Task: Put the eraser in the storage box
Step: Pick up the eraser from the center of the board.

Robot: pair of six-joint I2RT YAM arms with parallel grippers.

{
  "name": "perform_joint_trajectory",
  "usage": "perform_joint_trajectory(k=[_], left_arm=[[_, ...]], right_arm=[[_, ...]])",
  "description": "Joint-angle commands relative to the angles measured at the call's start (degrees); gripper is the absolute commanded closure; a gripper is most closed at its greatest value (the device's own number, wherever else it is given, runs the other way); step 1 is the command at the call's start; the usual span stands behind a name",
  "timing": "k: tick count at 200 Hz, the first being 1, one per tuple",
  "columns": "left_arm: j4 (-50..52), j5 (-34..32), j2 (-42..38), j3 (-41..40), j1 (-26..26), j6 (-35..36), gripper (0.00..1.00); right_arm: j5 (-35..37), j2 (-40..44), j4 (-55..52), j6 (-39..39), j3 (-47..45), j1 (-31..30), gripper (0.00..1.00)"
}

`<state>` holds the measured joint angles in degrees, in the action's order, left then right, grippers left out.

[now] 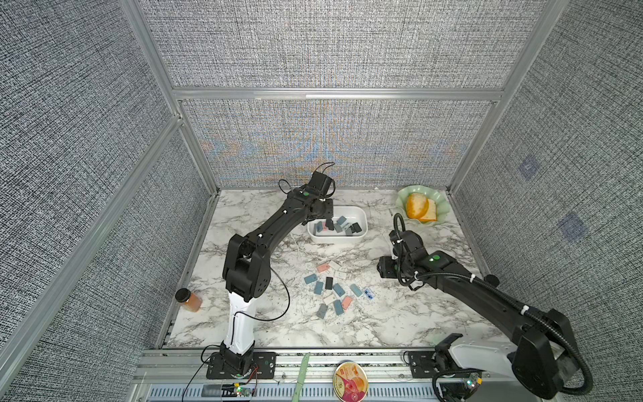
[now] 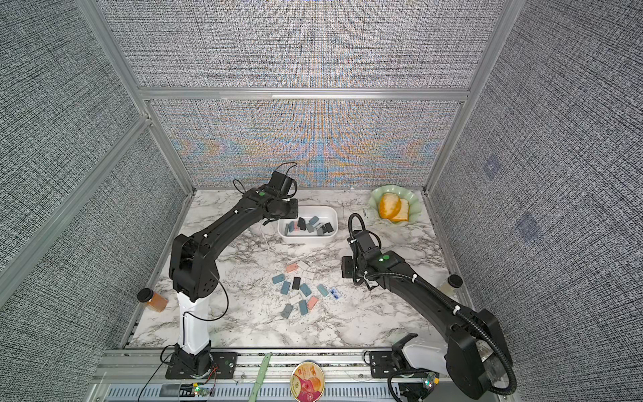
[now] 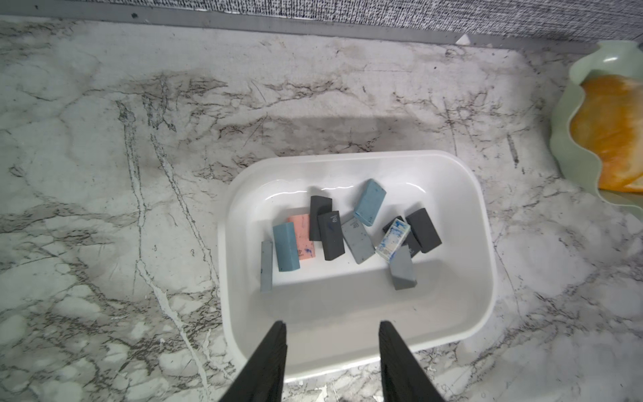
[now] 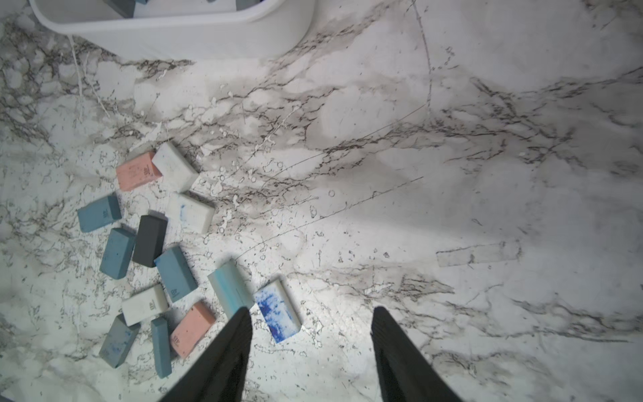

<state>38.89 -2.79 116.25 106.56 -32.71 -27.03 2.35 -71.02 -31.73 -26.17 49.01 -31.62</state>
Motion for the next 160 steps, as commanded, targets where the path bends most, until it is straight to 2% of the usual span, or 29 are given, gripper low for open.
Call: perform_joint_trajectory(k=[1,57,100,160], left_arm=[[-3.0,0.1,-4.2,-3.3,-0.8,-0.4,0.54],[-12.4,-0.2,-17.8,-19.6,-2.9,-2.9,0.54],[-16.2,-1.1,-26.3,-29.8,-4.0,-5.5,0.54],[-18.2,-2.9,-33.4,-36.7,-4.5,-7.8,0.54]], right_arm=[[-1.1,-0.5,0.6,-0.5,-1.0,-1.7,0.39],[-2.1,-4.5,2.0,0.0,-3.1,-7.6,0.38],[-2.7,-8.7,3.1,1.5,-4.2,-10.2,0.31],[-2.0,-12.4,4.8,1.8,-5.7,-12.2,0.31]])
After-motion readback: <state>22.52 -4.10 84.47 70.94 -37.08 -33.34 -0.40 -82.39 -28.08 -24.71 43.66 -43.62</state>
